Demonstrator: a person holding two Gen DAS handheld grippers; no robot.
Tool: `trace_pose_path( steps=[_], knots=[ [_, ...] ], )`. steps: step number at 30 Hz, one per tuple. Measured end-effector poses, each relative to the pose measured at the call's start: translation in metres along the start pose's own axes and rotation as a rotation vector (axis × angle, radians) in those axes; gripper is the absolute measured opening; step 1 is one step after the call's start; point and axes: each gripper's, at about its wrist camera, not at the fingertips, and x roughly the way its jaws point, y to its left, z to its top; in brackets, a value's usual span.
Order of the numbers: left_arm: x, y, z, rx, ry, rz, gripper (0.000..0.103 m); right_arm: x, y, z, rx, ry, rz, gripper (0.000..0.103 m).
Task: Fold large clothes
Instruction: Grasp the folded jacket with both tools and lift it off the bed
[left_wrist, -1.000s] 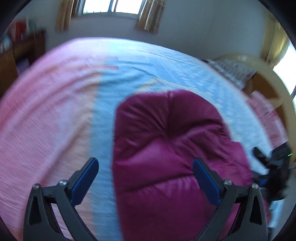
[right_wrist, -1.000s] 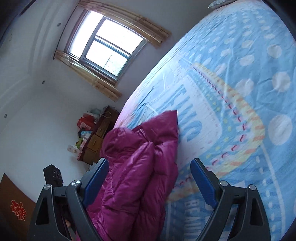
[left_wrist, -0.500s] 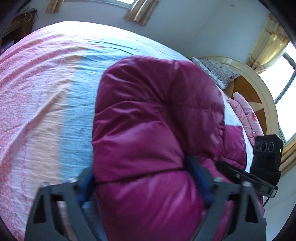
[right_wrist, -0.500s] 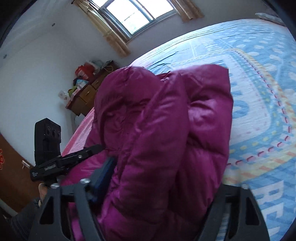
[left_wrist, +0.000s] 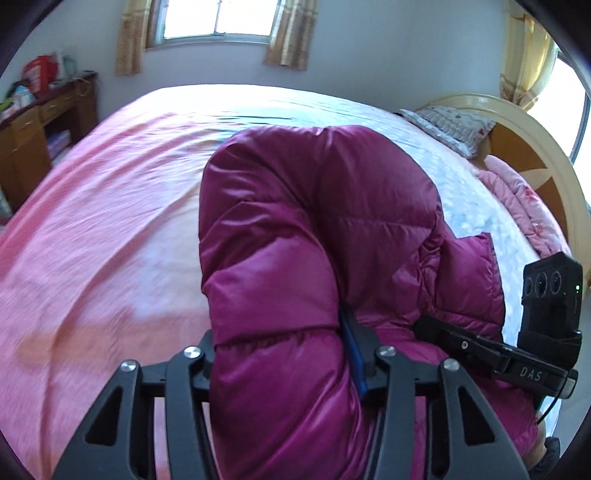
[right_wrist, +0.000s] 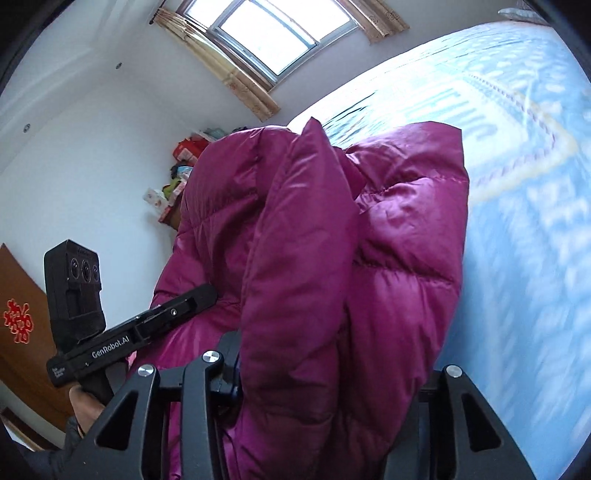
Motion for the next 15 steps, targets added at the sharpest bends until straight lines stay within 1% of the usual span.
trace_pose_path(
  steps=[2,4,9,13,15],
  knots=[
    [-0.02,0.009,-0.014,-0.001,-0.011,0.045,0.05,0.004,0.016,-0.017,0.02,0.003,0.028,0.045],
    [-0.031,0.022,-0.021,-0.003,-0.018,0.079,0.049,0.009,0.03,-0.03,0.035,0.008,0.055,0.045],
    [-0.066,0.055,-0.046,-0.027,-0.048,0.166,0.048,0.036,0.079,-0.062,0.048,0.047,0.128,0.044],
    [-0.094,0.094,-0.069,-0.075,-0.075,0.223,0.048,0.064,0.127,-0.075,-0.009,0.096,0.16,0.044],
    [-0.107,0.116,-0.077,-0.111,-0.088,0.252,0.048,0.082,0.159,-0.081,-0.062,0.128,0.17,0.044]
  ],
)
